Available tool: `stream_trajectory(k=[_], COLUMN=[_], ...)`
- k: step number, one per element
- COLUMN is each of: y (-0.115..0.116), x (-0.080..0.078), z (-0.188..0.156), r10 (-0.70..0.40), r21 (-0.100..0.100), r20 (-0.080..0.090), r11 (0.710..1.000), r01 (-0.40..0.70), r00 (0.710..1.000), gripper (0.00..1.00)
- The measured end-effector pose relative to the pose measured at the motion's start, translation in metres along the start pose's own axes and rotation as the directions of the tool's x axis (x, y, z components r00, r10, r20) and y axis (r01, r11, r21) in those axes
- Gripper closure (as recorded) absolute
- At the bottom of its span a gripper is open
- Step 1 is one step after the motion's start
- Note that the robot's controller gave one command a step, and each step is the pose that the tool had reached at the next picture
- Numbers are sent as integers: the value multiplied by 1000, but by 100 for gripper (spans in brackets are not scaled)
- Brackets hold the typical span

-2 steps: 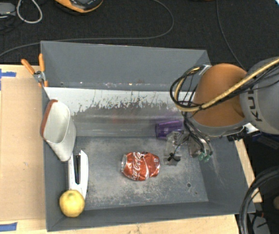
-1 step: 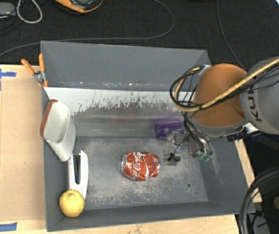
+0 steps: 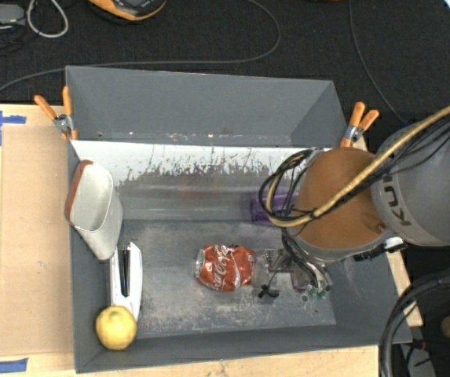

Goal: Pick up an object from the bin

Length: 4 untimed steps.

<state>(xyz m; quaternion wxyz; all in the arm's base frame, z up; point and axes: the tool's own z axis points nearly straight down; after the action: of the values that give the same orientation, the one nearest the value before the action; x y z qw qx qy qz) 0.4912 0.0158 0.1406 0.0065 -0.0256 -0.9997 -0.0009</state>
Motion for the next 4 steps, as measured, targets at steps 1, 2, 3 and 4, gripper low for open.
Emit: stream_trajectory(k=[1, 2, 3, 4], y=[5, 11, -18, 8], x=[-1, 3, -34, 6], z=[0, 9, -9, 50], r10=[26, 14, -43, -10], r21=[2, 0, 1, -1], r20=[7, 8, 12, -13], r11=[1000, 1000, 999, 1000], r01=[-26, -14, 43, 10], r00=[1000, 1000, 999, 1000], gripper=[100, 100, 100, 100])
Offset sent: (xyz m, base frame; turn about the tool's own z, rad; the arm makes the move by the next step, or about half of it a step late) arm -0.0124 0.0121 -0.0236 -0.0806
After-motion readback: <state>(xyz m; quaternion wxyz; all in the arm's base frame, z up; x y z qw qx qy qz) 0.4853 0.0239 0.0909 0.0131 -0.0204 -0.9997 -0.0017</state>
